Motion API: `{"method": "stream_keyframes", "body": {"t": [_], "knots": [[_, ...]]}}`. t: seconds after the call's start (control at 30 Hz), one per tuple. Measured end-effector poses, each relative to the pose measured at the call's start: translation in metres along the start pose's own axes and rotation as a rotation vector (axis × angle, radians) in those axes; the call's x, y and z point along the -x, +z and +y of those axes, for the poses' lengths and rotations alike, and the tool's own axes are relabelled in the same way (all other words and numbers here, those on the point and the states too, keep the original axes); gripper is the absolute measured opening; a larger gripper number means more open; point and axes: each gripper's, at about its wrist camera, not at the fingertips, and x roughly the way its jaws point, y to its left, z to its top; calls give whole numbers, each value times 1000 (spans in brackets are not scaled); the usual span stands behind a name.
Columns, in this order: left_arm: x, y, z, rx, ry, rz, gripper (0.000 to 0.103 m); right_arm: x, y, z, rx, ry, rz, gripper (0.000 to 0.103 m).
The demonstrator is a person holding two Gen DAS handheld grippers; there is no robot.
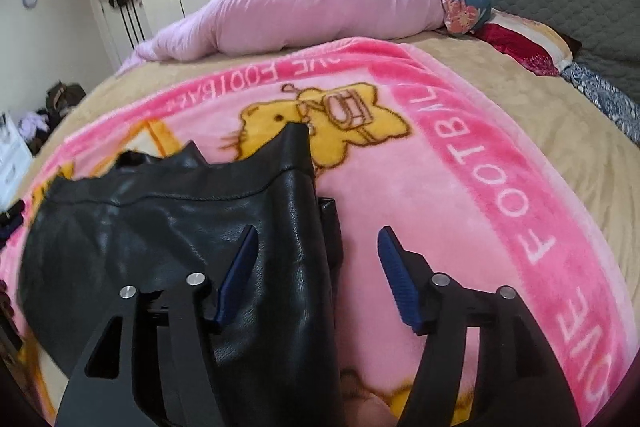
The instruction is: Fold large clothes
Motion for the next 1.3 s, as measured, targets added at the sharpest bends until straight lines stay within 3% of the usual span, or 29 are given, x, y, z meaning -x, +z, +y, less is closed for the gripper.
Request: {"method": "stream_keyframes", "body": {"t": [0.1, 0.23, 0.4, 0.87, 1.03, 1.13, 1.3], "knots": [[8, -1, -8, -16, 4, -3, 86, 18, 1, 1, 10, 3, -22, 68], [16, -3, -19, -41, -10, 0, 91, 39, 3, 4, 28, 15, -50, 70], [27, -7, -36, -77, -29, 8, 92, 66, 6, 9, 28, 39, -103, 83], [43, -22, -69, -157, -74, 41, 93, 118, 4, 35, 97, 101, -195, 83], [45, -30, -77, -167, -91, 60, 93, 125, -14, 43, 104, 138, -185, 76], [44, -38, -84, -177, -112, 88, 93, 118, -25, 48, 110, 174, -136, 62], [40, -65, -99, -234, -115, 160, 93, 103, -47, 60, 152, 167, -67, 58]]}}
